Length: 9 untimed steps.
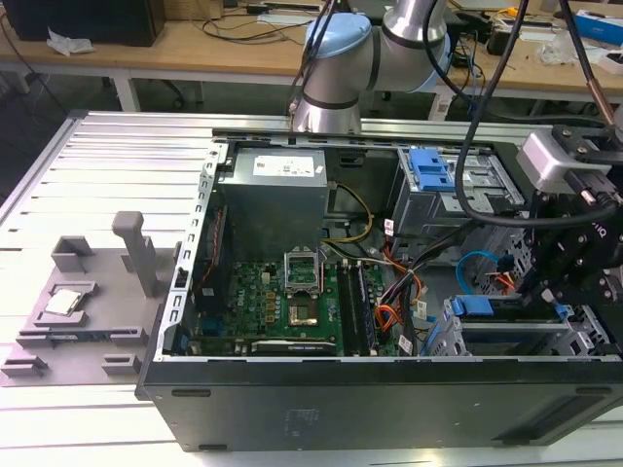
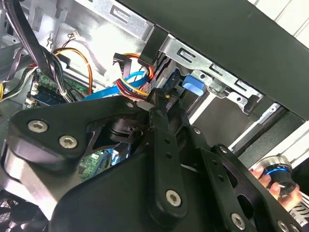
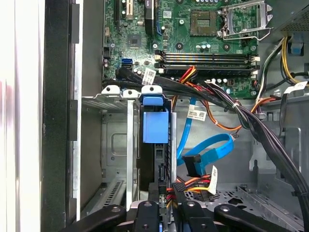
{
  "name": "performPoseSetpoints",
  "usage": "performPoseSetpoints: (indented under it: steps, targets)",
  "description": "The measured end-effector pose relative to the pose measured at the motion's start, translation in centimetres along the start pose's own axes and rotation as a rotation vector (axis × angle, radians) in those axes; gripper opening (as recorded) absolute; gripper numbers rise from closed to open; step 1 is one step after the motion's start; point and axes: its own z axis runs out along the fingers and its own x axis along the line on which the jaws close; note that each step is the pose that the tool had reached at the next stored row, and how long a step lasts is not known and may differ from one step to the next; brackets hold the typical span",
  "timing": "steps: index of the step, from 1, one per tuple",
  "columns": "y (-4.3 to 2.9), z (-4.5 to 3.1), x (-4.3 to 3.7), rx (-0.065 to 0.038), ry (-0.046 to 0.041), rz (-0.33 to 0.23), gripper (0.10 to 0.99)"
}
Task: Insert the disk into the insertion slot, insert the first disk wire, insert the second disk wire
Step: 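Insert the first disk wire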
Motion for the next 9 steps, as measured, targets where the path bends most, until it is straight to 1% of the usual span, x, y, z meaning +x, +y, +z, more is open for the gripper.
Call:
performPoseSetpoints:
  steps: [1,2,3,4,6,7,8,9]
  targets:
    - [0.00,-0.03,0.00,0.000,0.0002,0.000,0.251]
    - [0.01,-0.36,0.01,0.000,0.0004,0.000,0.251]
    - [0.05,-1.24,0.01,0.000,0.0002,0.000,0.251]
    - [0.11,-2.44,-0.08,0.000,0.0001,0.000,0.251]
    - [0.13,-3.07,-0.25,0.000,0.0001,0.000,0.251]
    - [0.14,-3.35,-0.32,0.000,0.0002,0.000,0.173]
    - [0.16,-3.66,-0.39,0.000,0.0002,0.000,0.173]
    - [0.18,-4.17,-0.48,0.000,0.0003,0.000,0.106]
